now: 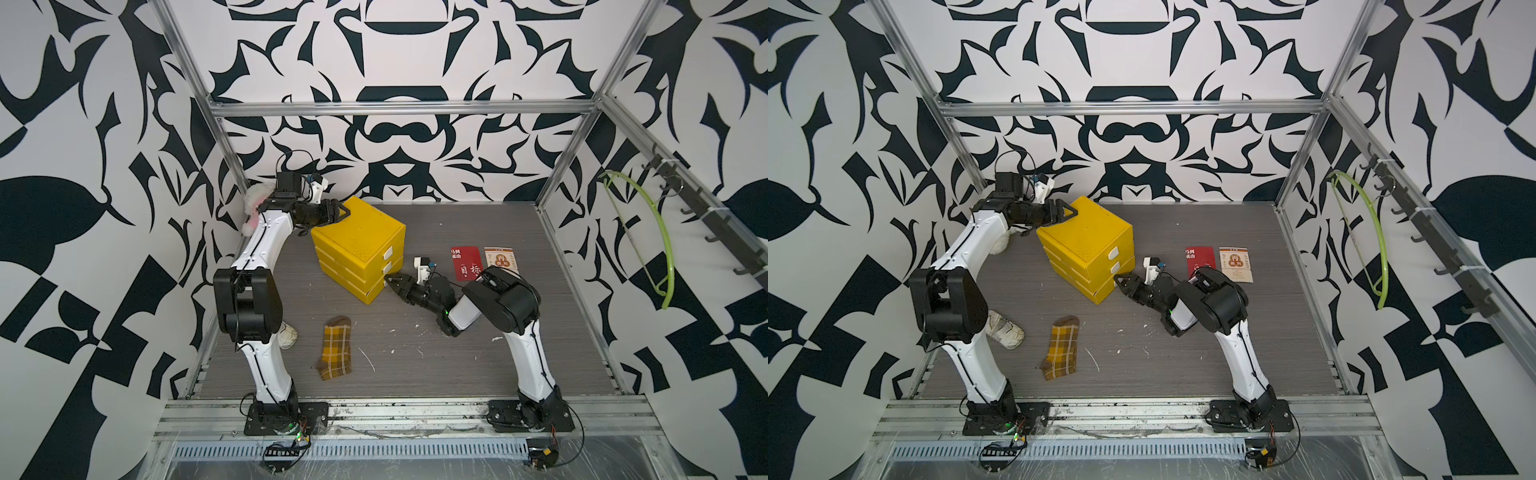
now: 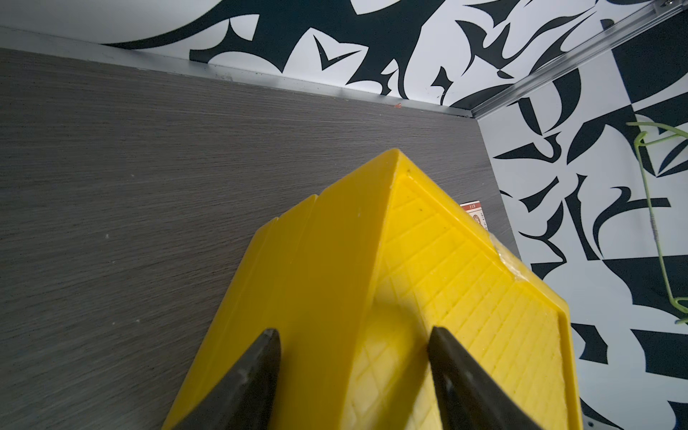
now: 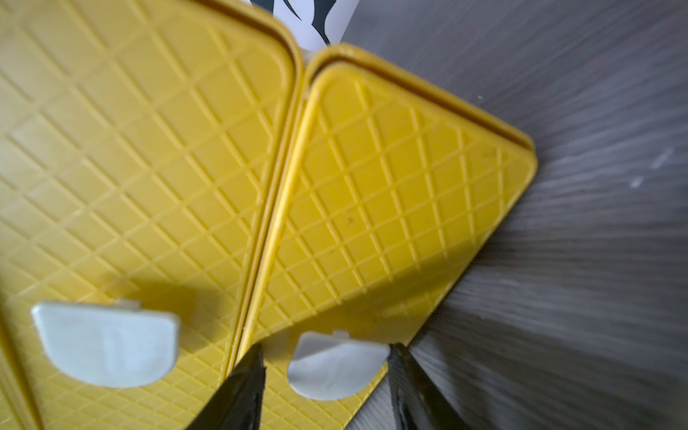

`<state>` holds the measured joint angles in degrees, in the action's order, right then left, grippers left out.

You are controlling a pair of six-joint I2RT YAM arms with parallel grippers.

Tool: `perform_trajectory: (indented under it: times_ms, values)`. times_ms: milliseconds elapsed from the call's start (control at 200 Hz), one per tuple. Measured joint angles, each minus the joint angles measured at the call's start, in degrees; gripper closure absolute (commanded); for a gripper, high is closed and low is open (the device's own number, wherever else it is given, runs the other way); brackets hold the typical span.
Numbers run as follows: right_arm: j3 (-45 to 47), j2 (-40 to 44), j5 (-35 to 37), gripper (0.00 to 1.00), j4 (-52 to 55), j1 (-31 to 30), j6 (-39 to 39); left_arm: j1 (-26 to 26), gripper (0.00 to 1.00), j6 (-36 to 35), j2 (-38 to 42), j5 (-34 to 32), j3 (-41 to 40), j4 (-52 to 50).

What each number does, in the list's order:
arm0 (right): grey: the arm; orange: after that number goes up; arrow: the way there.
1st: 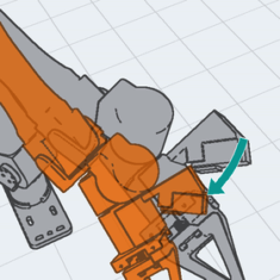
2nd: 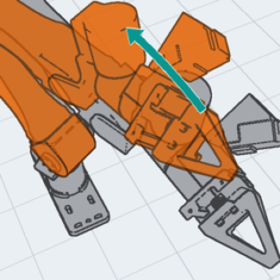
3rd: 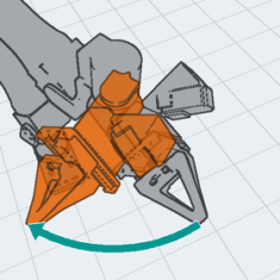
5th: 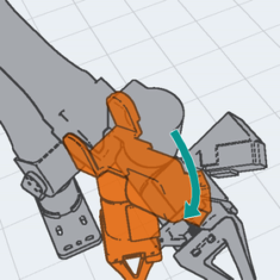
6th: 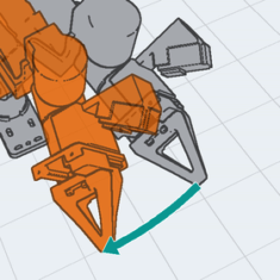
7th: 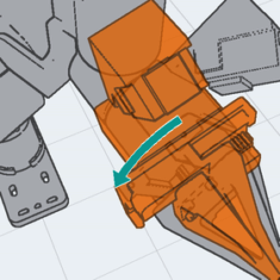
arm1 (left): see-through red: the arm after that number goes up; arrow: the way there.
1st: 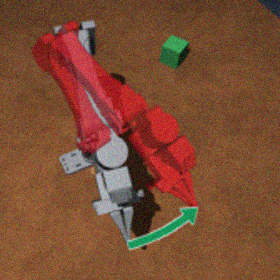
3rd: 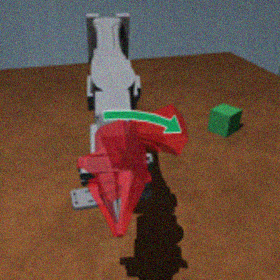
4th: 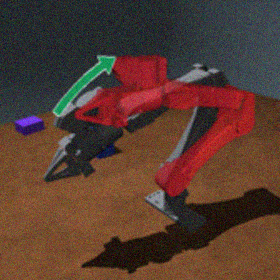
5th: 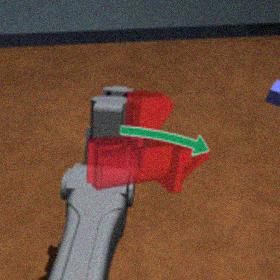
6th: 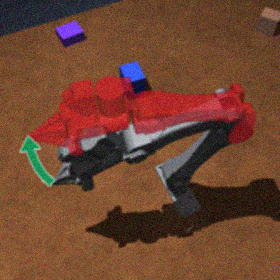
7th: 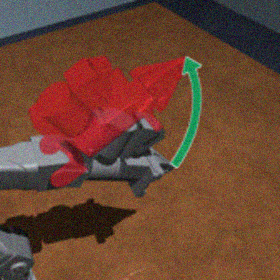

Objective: Take the postcards out of the drawer
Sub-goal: Open the drawer in the storage box.

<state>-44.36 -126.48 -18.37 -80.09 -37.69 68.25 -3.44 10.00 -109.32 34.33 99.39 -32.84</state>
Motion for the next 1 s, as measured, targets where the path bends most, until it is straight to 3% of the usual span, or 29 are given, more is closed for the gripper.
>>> perform_trajectory:
  times_ms: [225,335,685,1000]
  values:
    - [-0.15,-0.24,0.2,0.56,-0.28,-0.07,0.81,0.0,0.32,-0.02,0.0,-0.02,0.0,0.0]
    - [-0.15,-0.24,0.37,0.63,-0.22,-0.07,1.2,0.0,0.32,-0.02,0.0,-0.04,0.0,0.0]
    - [0.42,-0.13,0.55,0.64,-0.76,-0.22,3.15,0.0,0.32,-0.02,0.0,-0.07,0.0,0.0]
    - [6.93,4.63,1.79,0.65,-0.57,-0.33,3.41,-0.24,0.32,-0.02,0.0,0.24,0.0,-0.37]
